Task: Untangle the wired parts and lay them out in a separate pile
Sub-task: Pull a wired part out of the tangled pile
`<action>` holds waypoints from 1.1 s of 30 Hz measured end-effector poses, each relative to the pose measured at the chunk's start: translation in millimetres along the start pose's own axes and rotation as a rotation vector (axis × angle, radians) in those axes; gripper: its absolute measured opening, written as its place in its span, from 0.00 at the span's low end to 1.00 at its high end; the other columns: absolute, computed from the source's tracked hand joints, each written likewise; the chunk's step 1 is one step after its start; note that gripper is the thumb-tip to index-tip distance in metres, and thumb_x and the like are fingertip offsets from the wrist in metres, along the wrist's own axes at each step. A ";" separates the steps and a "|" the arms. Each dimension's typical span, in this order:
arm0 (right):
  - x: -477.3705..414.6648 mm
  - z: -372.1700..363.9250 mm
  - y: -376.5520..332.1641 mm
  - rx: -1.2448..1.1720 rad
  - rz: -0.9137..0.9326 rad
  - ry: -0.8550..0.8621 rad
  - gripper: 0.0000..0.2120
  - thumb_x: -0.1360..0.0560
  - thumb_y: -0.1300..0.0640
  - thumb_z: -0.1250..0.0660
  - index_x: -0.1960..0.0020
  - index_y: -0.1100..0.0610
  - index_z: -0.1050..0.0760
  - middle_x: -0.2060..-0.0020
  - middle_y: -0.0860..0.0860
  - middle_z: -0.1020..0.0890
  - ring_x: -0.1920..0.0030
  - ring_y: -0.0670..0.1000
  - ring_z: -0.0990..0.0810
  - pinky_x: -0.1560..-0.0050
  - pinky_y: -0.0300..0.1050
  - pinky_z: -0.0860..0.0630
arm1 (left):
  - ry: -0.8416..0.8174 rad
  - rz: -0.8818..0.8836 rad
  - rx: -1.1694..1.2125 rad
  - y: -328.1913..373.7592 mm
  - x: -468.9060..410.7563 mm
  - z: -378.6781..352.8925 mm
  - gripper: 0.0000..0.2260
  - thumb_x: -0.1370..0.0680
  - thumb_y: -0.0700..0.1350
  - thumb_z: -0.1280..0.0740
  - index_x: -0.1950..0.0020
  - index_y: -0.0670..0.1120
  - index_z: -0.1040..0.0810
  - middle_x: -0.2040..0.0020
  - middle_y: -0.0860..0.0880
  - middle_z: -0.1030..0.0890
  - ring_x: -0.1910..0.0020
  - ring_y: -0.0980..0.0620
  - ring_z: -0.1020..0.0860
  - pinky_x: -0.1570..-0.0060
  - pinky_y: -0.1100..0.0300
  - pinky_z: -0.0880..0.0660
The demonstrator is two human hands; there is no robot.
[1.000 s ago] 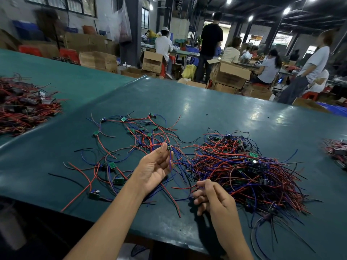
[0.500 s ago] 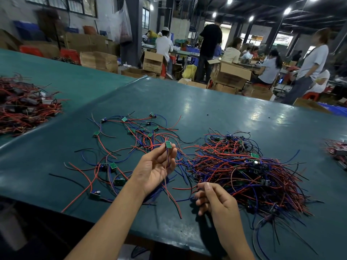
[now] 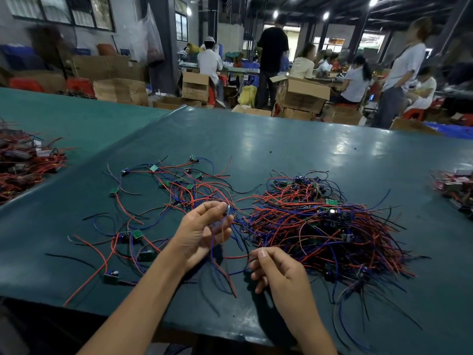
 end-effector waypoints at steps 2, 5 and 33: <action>0.3 -0.3 0.5 0.004 -0.004 -0.002 0.13 0.17 0.60 0.37 0.55 0.52 0.16 0.62 0.57 0.17 0.64 0.51 0.21 0.68 0.45 0.23 | 0.027 -0.014 -0.092 4.4 -0.3 -1.9 0.11 0.32 0.41 0.24 0.52 0.45 0.20 0.60 0.47 0.18 0.62 0.50 0.16 0.75 0.62 0.25; 0.3 -0.7 1.4 0.027 -0.014 -0.011 0.12 0.17 0.59 0.36 0.55 0.53 0.17 0.63 0.56 0.17 0.64 0.51 0.20 0.67 0.45 0.23 | 0.016 -0.051 -0.293 25.2 -3.6 -25.8 0.13 0.29 0.43 0.25 0.46 0.43 0.20 0.59 0.49 0.18 0.66 0.51 0.17 0.81 0.67 0.37; -1.1 -2.5 1.4 0.093 0.022 -0.016 0.10 0.18 0.55 0.35 0.55 0.50 0.18 0.63 0.54 0.17 0.65 0.49 0.20 0.68 0.47 0.23 | -0.110 -0.448 -1.614 87.7 -36.5 -125.6 0.11 0.21 0.47 0.29 0.40 0.48 0.17 0.47 0.48 0.14 0.51 0.53 0.18 0.45 0.60 0.23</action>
Point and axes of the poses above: each hand's wrist, its own x-axis away from the middle knuckle, its own z-axis out of the back of the hand, y = z × x, the point moved 10 cm from there along -x, towards the middle knuckle
